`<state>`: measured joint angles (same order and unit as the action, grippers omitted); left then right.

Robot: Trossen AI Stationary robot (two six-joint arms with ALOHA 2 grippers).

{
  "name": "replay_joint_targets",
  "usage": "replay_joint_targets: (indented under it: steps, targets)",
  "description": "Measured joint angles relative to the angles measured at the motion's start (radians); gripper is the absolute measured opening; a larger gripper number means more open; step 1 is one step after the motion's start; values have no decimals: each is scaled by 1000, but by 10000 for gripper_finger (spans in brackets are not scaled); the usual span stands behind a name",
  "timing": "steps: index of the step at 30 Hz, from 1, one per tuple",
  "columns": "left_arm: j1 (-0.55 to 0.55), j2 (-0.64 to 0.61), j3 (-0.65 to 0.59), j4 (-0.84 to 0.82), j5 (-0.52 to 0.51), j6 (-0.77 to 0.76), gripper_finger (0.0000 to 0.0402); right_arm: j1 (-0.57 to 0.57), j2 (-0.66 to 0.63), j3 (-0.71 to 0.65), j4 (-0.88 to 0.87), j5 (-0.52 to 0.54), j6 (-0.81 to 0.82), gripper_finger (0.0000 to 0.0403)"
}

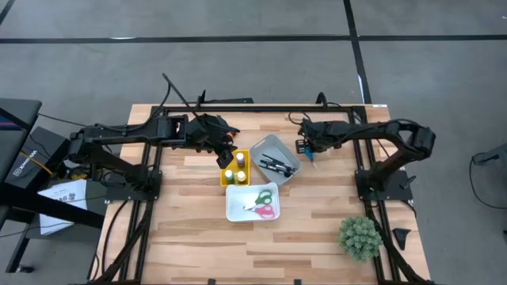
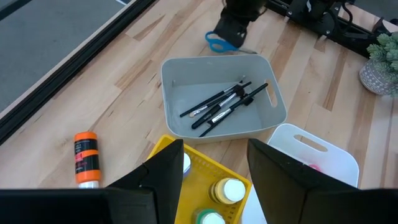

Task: Pick & Place Paint Supplies
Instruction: Put the blue scissors into the white bin

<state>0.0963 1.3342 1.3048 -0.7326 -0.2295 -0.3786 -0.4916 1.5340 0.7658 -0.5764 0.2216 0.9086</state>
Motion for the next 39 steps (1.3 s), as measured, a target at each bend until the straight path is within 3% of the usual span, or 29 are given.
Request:
replay_joint_targets:
  steps: [11, 22, 31, 39]
  targets:
    - [0, 0, 0, 0, 0, 0, 172, 19, -330, 0, -136, 94, 34, 0]
    - [0, 0, 0, 1, 0, 7, 172, 212, -671, 1, -105, 98, 139, 0]
    - [-23, 0, 0, 173, -1, 7, 172, 422, -707, 1, 201, 281, 252, 0]
    - [-40, 38, -1, 484, -15, 57, 160, 479, -607, 2, 570, 420, 226, 0]
